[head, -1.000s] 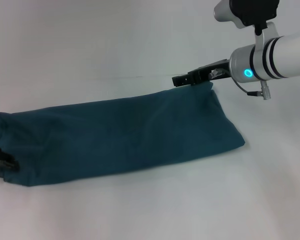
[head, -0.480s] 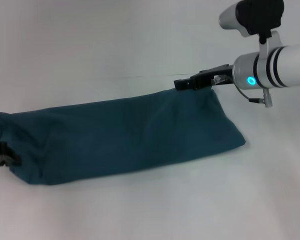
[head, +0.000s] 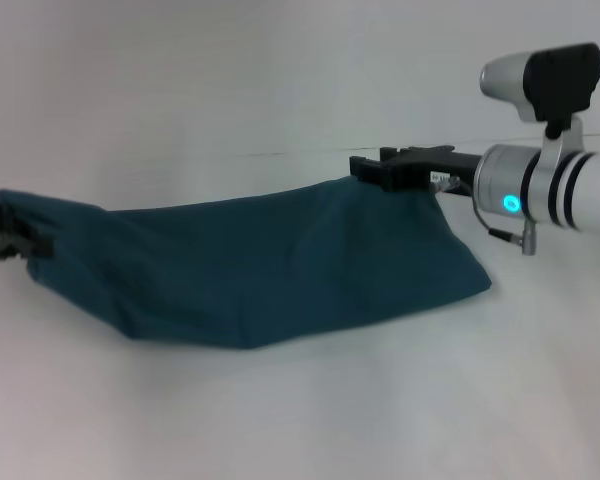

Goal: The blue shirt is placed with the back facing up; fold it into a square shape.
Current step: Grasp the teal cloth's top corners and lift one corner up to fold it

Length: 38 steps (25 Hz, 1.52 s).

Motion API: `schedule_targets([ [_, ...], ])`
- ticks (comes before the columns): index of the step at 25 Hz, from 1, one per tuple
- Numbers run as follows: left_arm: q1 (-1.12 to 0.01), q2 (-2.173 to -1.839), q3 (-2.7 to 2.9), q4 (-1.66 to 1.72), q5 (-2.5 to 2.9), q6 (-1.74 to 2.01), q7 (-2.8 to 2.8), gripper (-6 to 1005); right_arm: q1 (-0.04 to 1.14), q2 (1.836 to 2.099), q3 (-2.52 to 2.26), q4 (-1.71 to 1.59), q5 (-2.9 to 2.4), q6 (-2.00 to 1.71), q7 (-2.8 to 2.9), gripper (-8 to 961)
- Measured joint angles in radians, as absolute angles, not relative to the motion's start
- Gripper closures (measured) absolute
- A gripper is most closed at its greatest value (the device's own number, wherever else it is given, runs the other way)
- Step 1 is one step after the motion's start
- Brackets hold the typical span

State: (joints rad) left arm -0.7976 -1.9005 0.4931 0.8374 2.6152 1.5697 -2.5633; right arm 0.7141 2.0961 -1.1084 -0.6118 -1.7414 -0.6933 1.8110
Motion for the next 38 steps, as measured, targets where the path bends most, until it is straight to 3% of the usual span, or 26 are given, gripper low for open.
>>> schedule_targets([
  [11, -0.904, -1.854, 0.474, 0.839, 2.542, 1.631, -2.565, 896, 0.808, 2.11, -1.116, -0.312, -1.323, -0.669, 1.213, 727],
  [19, -0.935, -1.837, 0.474, 0.859, 2.491, 1.702, -2.562, 894, 0.91, 2.119, -1.168, -0.208, -1.313, -0.646, 1.13, 920],
  [38, -0.943, -1.817, 0.499, 0.943, 2.477, 1.825, -2.551, 887, 0.997, 2.123, -1.535, -0.165, -1.31, -0.854, 1.264, 954],
])
